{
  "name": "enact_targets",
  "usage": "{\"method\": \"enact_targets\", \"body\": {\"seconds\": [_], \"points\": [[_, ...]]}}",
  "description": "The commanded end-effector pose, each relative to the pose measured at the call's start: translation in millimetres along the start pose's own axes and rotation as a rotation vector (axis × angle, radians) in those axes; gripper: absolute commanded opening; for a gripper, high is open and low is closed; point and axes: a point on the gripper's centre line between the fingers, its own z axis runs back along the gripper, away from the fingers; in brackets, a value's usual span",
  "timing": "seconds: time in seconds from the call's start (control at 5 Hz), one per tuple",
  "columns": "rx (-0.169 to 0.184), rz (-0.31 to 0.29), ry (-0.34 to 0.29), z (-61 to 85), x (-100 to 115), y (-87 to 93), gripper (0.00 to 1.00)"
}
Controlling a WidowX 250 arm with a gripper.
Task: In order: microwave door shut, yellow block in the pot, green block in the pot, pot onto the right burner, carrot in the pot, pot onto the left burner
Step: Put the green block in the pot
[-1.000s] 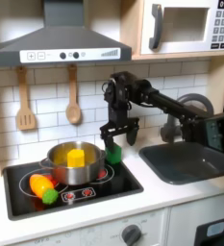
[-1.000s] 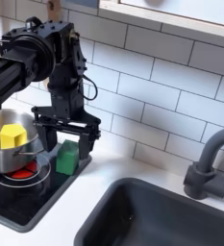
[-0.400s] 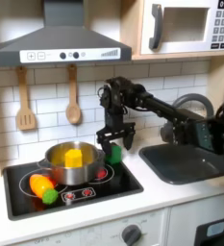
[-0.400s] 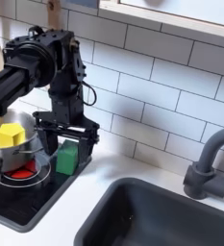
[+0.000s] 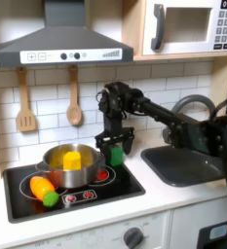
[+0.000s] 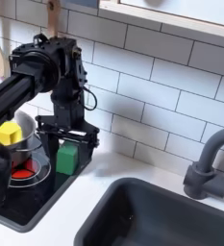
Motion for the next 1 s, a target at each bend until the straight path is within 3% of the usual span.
{"method": "enact_targets", "body": {"seconds": [0.0,0.2,0.4,0.6,0.8], "points": [[0.01,-0.014,-0.003,-6.4,2,1.2,0.11],[0.002,-0.027,-0.025,-1.2,4,1.3,0.0],[0.001,-0.034,-0.031,5.8,3,-2.0,0.0],[-0.022,-0.032,-0.03,12.5,0,-6.4,0.0],[-0.01,-0.021,-0.052,33.7,-9,-3.7,0.0]]}}
